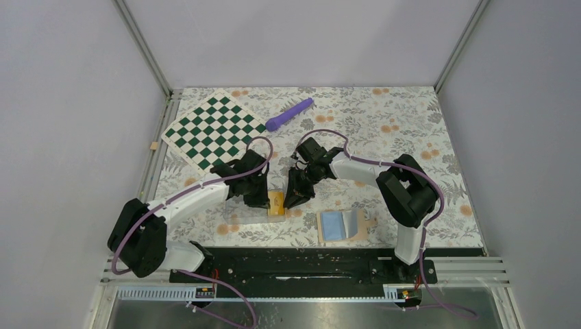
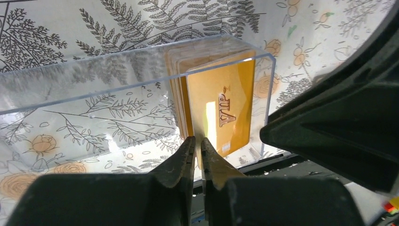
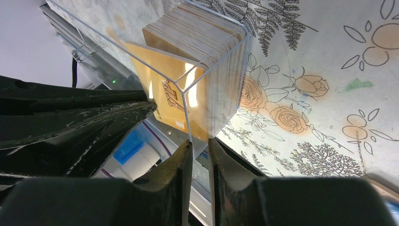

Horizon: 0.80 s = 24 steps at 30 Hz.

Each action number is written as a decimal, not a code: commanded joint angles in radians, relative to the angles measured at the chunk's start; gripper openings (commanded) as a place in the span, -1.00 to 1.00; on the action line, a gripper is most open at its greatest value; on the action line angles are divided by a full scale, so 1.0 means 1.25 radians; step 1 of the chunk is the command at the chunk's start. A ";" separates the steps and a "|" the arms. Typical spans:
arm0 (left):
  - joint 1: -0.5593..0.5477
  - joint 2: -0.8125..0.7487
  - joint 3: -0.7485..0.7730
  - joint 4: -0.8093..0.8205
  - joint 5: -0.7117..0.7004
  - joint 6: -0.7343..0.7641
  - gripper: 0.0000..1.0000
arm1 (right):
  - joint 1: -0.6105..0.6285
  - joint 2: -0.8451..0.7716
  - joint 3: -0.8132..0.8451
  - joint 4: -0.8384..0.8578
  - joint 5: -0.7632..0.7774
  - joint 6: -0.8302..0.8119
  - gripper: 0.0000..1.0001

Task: Put the credit cards into the card holder
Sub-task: Pick up the credit card from the storage box.

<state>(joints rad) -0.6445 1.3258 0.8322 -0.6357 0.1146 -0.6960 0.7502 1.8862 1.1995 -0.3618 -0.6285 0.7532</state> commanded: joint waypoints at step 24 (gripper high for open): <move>-0.098 0.116 0.151 -0.103 -0.099 0.062 -0.61 | 0.016 0.021 0.001 -0.022 -0.015 -0.014 -0.51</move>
<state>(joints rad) -0.7494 1.4506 0.9714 -0.7731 -0.0036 -0.6308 0.7502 1.8889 1.1995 -0.3717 -0.6411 0.7528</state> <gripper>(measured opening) 0.189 0.250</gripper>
